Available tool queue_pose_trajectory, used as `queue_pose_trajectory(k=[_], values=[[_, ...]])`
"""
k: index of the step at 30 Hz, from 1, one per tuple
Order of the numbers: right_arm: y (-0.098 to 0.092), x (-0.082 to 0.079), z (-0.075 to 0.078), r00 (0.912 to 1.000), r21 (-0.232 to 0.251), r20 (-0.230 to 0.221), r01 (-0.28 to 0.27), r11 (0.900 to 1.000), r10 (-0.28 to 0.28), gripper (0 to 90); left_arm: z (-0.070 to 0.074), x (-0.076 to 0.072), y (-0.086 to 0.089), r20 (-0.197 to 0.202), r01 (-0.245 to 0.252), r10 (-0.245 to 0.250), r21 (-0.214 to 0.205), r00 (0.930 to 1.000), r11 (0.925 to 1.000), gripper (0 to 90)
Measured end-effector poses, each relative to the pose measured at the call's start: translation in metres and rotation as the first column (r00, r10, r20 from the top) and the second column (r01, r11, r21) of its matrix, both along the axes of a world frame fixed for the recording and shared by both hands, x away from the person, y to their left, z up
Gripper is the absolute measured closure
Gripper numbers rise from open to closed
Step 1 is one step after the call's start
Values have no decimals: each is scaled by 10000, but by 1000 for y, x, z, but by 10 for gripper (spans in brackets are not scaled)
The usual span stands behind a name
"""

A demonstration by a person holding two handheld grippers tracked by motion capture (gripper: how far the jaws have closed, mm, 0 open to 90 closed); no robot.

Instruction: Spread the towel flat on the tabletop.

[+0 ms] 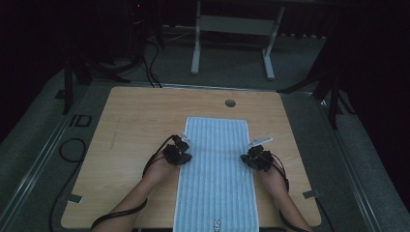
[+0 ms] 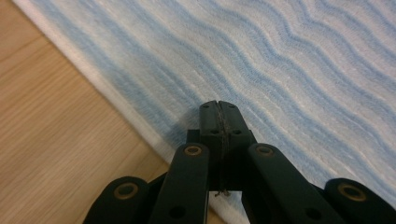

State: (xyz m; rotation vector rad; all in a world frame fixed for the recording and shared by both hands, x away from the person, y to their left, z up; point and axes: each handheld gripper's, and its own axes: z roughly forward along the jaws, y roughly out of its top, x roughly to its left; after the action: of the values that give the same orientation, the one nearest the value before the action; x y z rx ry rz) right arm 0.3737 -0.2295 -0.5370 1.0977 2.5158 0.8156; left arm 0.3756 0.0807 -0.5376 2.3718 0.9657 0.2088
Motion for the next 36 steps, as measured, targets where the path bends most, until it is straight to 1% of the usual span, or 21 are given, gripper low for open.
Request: queue_pose_trajectory(k=[2,3,5,8,12,14,18,19,20,22,24,25,27,30,34,36], values=[[-1,2,-2,10000,74,9,38,10000,-38,891,-1,1,-1,17,-65,65,-62,10000,10000,891],[-3,6,-3,9999,248,-84,140,9996,-138,891,-1,1,-2,43,-81,81,-63,10000,9999,891],[-4,8,-3,9998,209,-46,179,9996,-178,891,-1,2,-2,84,-124,125,-115,9999,9999,890],[-6,15,-3,9994,307,-79,338,9990,-336,891,-2,6,-3,45,-174,175,-233,9998,9996,889],[-13,27,-4,9977,593,-209,657,9961,-646,891,-2,16,-8,46,-233,234,-241,9997,9994,889],[-15,32,-4,9968,611,-229,782,9951,-769,891,-2,21,-10,106,-210,213,-243,9997,9995,888],[-18,41,-3,9953,579,-273,944,9938,-930,891,-3,34,-11,35,-298,300,-469,9995,9985,887],[-18,41,-3,9953,579,-273,944,9938,-930,891,-3,34,-11,35,-298,300,-469,9995,9985,887],[-19,44,-3,9951,577,-285,963,9937,-948,891,-3,40,-11,-29,-388,387,-548,9992,9977,887],[-20,51,-3,9940,602,-343,1055,9926,-1035,890,-3,46,-13,34,-415,417,-499,9991,9979,887],[-20,54,-3,9935,572,-360,1095,9923,-1076,891,-3,51,-14,86,-447,451,-395,9989,9982,887],[-20,54,-3,9935,572,-360,1095,9923,-1076,891,-3,51,-14,86,-447,451,-395,9989,9982,887],[-19,60,-2,9928,496,-375,1157,9921,-1139,890,-2,58,-16,127,-518,521,-253,9986,9983,887],[-18,67,-2,9909,515,-437,1295,9902,-1273,889,-1,65,-17,34,-658,659,-226,9978,9976,884],[-19,75,-2,9895,633,-490,1389,9883,-1359,881,-1,72,-18,-6,-817,817,-291,9967,9962,880],[-19,79,-2,9886,642,-605,1419,9878,-1381,871,-1,74,-18,29,-858,859,-249,9963,9960,867]])
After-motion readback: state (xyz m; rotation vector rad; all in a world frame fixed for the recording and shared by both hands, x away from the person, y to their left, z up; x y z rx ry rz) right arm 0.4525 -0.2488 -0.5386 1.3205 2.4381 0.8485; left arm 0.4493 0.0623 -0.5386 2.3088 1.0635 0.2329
